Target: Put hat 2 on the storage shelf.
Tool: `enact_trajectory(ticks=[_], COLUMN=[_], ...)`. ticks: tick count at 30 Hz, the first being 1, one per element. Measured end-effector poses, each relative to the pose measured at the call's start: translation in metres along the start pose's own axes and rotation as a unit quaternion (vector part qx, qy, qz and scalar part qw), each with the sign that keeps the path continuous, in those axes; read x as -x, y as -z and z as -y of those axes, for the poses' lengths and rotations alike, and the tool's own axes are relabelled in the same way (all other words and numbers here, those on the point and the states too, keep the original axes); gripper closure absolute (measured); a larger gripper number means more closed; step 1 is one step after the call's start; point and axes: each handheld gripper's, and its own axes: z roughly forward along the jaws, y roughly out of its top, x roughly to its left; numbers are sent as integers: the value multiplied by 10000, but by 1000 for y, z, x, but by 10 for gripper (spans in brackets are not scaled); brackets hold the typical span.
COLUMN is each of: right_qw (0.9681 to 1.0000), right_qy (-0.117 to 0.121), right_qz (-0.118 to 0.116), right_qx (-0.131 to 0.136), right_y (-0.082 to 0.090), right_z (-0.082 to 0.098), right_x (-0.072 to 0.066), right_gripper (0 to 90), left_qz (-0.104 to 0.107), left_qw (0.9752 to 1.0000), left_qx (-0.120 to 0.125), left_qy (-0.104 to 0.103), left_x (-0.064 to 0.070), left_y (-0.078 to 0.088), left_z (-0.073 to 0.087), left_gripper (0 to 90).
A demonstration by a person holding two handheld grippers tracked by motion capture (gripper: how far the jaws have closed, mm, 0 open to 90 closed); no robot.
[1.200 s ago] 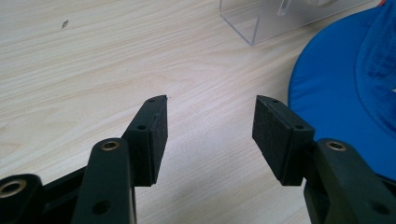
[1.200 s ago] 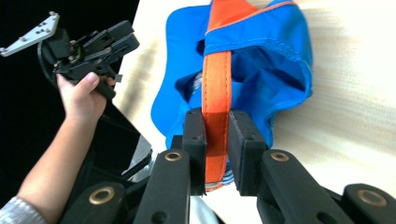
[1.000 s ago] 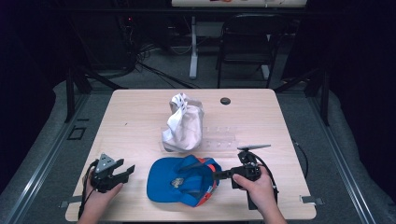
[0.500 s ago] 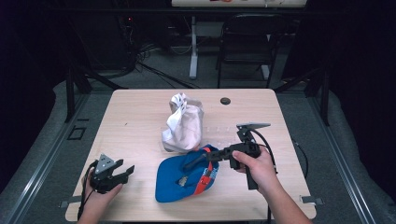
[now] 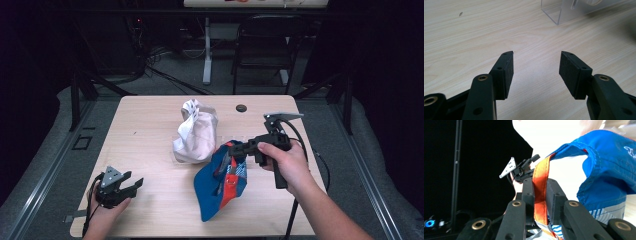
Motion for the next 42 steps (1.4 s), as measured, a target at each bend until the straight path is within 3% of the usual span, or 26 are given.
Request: enact_trajectory(ticks=[8, 18, 23, 30, 42], right_qw=[9987, 9952, 9935, 9897, 9848], right_qy=[83, -87, -64, -105, -157], right_qz=[282, 211, 186, 301, 594], right_qx=[405, 955, 1119, 1396, 1623], right_y=[39, 75, 82, 94, 96], right_z=[-9, -29, -37, -55, -84], right_x=[-16, -18, -23, -29, -31], right_gripper=[783, 783, 783, 783, 783], left_qz=[-44, -51, -51, -62, -43], left_qw=[10000, 10000, 10000, 9999, 9999], left_qx=[17, 16, -58, 16, -3], left_qy=[13, 56, 46, 97, 133], left_x=[-1, -3, -5, -8, -11], left_y=[-2, -2, 0, 0, 1], left_z=[1, 1, 1, 2, 2], left_gripper=[452, 452, 452, 452, 452])
